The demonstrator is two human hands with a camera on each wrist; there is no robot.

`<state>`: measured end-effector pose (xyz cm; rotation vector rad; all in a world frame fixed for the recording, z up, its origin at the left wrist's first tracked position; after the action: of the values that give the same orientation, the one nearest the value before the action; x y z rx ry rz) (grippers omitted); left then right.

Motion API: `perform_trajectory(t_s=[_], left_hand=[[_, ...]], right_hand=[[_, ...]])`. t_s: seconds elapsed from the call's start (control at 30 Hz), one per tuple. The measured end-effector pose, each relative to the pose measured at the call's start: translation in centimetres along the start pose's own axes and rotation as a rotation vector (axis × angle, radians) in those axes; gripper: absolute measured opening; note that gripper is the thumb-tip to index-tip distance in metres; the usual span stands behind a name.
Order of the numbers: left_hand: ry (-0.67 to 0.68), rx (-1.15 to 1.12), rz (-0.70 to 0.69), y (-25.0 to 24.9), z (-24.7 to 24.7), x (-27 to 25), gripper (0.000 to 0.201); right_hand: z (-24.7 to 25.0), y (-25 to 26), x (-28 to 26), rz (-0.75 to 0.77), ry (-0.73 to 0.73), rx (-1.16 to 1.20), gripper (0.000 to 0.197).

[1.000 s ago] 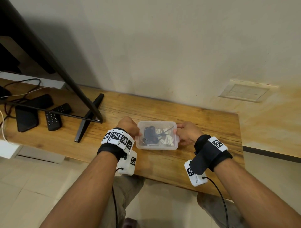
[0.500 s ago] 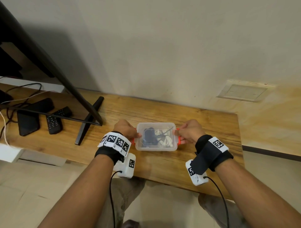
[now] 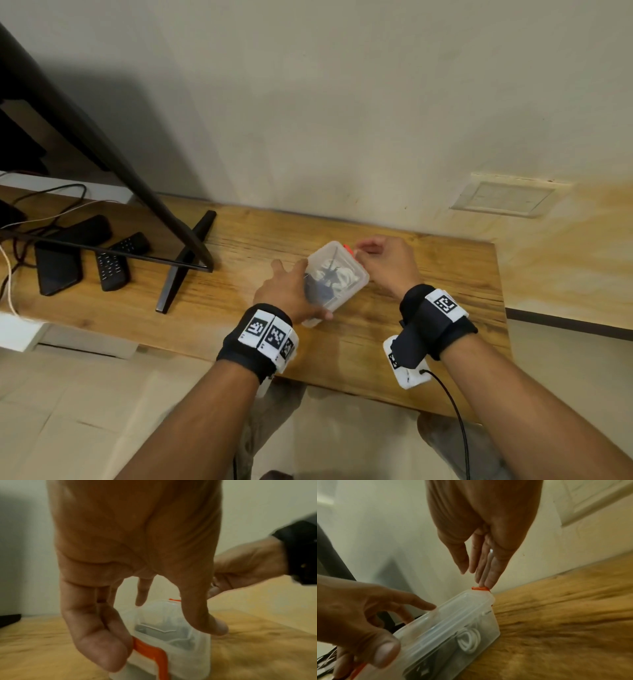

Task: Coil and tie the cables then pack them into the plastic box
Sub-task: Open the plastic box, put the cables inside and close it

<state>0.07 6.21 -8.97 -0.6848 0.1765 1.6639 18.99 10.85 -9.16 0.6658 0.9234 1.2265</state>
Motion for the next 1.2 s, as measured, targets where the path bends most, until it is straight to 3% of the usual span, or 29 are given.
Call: perform_trajectory(t_s=[0.2, 0.33, 0.47, 0.6, 0.83, 1.2], left_hand=[[-0.083, 0.029, 0.107, -0.6, -0.8, 0.3, 0.104], [-0.155, 0.024, 0.263, 1.8, 0.5, 2.6, 0.088], [-0.255, 0.076, 0.333, 3.3, 1.9, 4.9, 0.076], [-0.358, 0.084, 0.323, 3.7, 2.8, 6.9, 0.056], [-0.421, 0.059, 0.337, 4.7, 3.2, 8.7, 0.042], [-0.505, -0.055, 0.356, 4.6, 4.9, 8.5, 0.049]], right_hand=[[-0.2, 1.8, -0.5, 0.154, -0.005, -0.073, 0.019], [0.7, 1.2, -0.7, 0.2, -0.06, -0.158, 0.022], [1.4, 0.6, -0.7, 0.212, -0.076, -0.232, 0.022], [1.9, 0.8, -1.0, 0.253, -0.088, -0.255, 0.021], [2.3, 0.4, -0.9, 0.274, -0.093, -0.274, 0.02], [2.7, -0.3, -1.9, 0.26, -0.084, -0.308, 0.02]])
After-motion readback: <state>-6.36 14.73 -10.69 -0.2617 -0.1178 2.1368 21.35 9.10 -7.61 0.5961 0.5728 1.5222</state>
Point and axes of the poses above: each hand's wrist, its own x-axis towards the middle knuckle, its own z-axis out of the back of the hand, y = z × x, the point moved 3 cm from there along x, towards the middle knuckle, and after that the axes turned 1 degree about x, right-handed, at the moved point
